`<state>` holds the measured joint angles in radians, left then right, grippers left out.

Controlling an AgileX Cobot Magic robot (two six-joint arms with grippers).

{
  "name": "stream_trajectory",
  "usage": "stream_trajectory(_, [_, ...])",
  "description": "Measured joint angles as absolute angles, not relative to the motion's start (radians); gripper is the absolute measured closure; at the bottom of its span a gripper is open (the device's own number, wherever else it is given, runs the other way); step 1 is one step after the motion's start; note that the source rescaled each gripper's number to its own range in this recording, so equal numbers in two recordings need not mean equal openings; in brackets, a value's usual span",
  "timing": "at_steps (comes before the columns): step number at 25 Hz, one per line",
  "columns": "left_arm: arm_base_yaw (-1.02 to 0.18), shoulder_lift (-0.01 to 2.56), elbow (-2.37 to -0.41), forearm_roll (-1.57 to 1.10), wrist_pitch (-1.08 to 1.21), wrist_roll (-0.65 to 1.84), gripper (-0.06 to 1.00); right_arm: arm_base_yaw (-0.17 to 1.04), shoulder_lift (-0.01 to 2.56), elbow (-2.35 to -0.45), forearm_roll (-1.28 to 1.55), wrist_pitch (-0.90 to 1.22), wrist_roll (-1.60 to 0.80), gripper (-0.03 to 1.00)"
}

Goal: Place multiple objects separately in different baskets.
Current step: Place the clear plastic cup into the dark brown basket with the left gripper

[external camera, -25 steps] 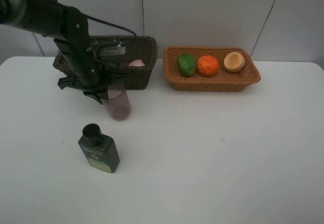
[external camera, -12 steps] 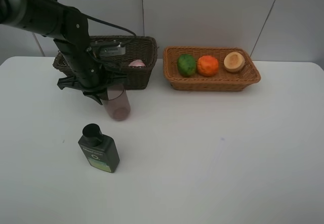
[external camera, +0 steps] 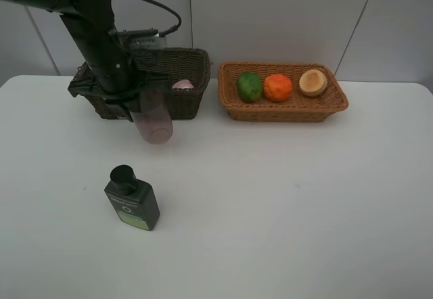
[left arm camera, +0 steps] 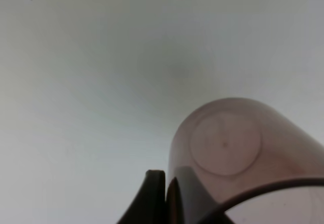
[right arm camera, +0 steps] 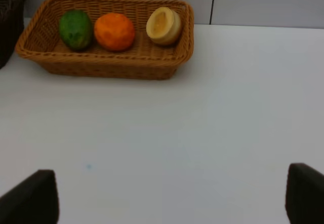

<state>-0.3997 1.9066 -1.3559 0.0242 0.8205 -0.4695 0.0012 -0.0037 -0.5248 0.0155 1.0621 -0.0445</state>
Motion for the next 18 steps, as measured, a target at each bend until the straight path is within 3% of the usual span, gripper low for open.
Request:
stream_trajectory(12, [-0.393, 1.796, -1.532, 0.127, 0.874, -0.46, 0.94, 0.001, -0.004, -0.525, 0.016, 1.062, -0.045, 0.0])
stream_trajectory(18, [-0.271, 1.804, -1.537, 0.189, 0.749, -0.459, 0.94, 0.001, -0.004, -0.525, 0.016, 1.062, -0.045, 0.0])
